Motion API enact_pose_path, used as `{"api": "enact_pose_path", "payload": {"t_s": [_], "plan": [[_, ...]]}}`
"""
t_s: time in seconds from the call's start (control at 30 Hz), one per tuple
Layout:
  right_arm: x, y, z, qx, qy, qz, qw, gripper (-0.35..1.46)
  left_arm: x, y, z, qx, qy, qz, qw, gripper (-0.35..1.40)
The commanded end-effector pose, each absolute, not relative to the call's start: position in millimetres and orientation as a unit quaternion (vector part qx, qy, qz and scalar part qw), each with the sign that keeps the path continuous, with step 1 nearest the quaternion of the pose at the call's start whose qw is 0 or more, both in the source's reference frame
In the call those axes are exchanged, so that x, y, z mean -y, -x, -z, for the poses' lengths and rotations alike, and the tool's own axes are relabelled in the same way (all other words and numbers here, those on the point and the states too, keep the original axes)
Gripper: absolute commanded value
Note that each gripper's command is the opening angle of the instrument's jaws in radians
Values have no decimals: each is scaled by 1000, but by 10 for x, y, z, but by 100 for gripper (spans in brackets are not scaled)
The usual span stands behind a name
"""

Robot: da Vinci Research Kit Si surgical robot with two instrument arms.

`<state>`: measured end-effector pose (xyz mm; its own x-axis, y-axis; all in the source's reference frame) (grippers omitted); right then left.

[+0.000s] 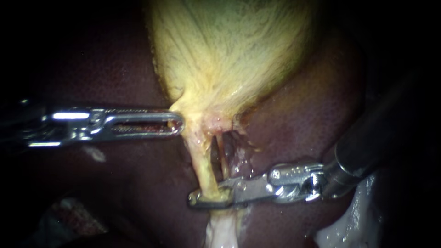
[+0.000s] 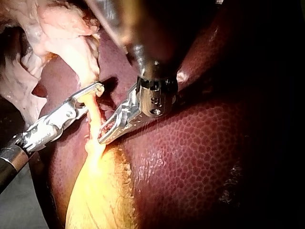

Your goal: Going back first clip left tube

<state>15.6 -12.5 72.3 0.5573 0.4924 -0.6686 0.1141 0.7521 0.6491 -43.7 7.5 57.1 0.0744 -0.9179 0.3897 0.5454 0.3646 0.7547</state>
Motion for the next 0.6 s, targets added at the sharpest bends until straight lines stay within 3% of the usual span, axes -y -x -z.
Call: {"api": "enact_pose_path", "payload": {"t_s": [0.03,0.33,0.37,0.43,0.6], "plan": [[125,-156,-723,-456,-333,-115,817,-35,-75,437,-571,437,-214,522,701,-35],[125,-156,-723,-456,-333,-115,817,-35,-75,437,-571,437,-214,522,701,-35],[124,-156,-723,-456,-333,-115,817,-29,-75,437,-571,437,-214,522,701,-35],[123,-157,-721,-456,-332,-117,817,5,-75,437,-571,437,-214,522,701,-35],[116,-158,-717,-471,-311,-99,820,42,-75,437,-571,437,-214,522,701,-35]]}}
